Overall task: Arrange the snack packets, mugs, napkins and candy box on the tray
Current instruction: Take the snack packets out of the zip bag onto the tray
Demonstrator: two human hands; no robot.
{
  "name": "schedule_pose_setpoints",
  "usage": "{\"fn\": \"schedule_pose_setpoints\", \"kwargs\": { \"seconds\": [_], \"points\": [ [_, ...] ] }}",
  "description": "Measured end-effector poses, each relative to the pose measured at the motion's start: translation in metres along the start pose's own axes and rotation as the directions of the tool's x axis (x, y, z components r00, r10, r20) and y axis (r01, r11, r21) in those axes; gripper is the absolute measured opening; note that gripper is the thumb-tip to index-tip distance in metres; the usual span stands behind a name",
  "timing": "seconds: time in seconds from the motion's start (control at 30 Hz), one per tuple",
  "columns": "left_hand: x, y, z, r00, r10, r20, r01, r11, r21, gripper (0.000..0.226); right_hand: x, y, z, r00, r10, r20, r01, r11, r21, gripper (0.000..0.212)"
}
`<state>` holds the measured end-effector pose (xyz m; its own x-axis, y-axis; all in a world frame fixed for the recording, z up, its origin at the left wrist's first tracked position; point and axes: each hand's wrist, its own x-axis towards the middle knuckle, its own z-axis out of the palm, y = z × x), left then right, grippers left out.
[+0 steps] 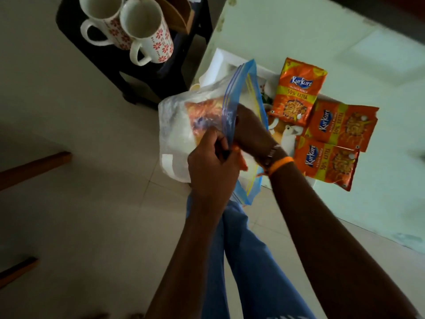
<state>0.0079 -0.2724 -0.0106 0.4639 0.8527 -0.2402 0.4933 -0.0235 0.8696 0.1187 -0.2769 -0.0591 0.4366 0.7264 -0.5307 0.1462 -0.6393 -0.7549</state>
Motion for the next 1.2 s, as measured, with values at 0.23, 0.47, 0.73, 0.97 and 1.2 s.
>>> {"fn": "schedule_pose_setpoints", "kwargs": {
  "seconds": [0.23, 0.47, 0.73, 0.97, 1.2],
  "points": [
    [0.013, -0.002, 0.021, 0.997, -0.043, -0.07, 0.053, 0.985, 0.163, 0.024, -0.051, 0.059, -0.094, 0.971, 0.198, -0.135, -0.016, 0.614, 0.789, 0.042],
    [0.025, -0.004, 0.023, 0.993, -0.042, -0.107, 0.065, 0.974, 0.219, 0.023, -0.056, 0.119, -0.088, 0.891, 0.43, -0.144, -0.197, 0.653, 0.731, 0.048],
    [0.019, 0.0, 0.034, 0.999, -0.03, -0.026, 0.036, 0.972, 0.233, 0.018, -0.029, 0.139, -0.049, 0.847, 0.466, -0.257, -0.306, 0.821, 0.482, 0.052],
    [0.014, 0.002, 0.048, 0.997, -0.077, 0.008, 0.074, 0.977, 0.198, 0.019, -0.069, 0.135, -0.035, 0.769, 0.148, -0.622, -0.139, 0.988, 0.063, 0.053],
    [0.01, 0.015, 0.06, 0.981, -0.144, 0.128, 0.144, 0.989, 0.011, 0.032, -0.102, 0.127, 0.023, 0.959, 0.23, 0.164, -0.281, 0.845, 0.456, 0.052]
  ]
}}
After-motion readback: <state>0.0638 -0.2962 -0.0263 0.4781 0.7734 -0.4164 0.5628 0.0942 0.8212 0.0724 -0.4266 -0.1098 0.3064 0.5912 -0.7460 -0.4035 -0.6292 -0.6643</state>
